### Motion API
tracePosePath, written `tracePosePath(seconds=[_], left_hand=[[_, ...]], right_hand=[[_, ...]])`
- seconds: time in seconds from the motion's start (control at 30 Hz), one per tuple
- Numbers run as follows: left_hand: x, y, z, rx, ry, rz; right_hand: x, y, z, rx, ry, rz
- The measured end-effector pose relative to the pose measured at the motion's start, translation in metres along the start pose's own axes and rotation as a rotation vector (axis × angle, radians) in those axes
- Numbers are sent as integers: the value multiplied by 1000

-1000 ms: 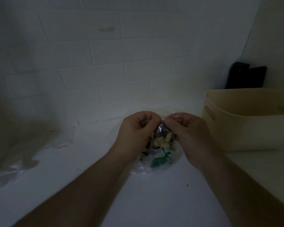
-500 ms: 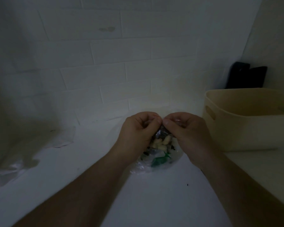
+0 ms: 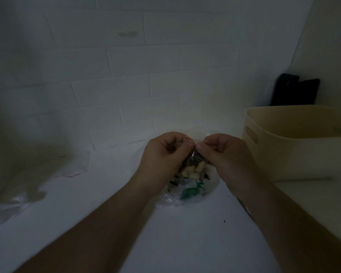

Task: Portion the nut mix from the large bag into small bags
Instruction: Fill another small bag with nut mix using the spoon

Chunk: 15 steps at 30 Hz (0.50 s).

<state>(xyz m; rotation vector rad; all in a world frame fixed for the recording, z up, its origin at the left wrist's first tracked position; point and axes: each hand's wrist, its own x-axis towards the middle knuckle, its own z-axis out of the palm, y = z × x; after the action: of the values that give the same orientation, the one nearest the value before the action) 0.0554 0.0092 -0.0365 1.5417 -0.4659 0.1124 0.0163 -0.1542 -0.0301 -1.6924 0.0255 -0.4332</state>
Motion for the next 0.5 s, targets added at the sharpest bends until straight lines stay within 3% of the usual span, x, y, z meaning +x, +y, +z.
tracePosePath(seconds=[0.33,0.5], left_hand=[[2,-2,0,31,-32,-28],[6,-2,-4,42,26,-46]], right_hand=[[-1,-2,-1,-18,6,6],[3,2,-6,-20,45,23]])
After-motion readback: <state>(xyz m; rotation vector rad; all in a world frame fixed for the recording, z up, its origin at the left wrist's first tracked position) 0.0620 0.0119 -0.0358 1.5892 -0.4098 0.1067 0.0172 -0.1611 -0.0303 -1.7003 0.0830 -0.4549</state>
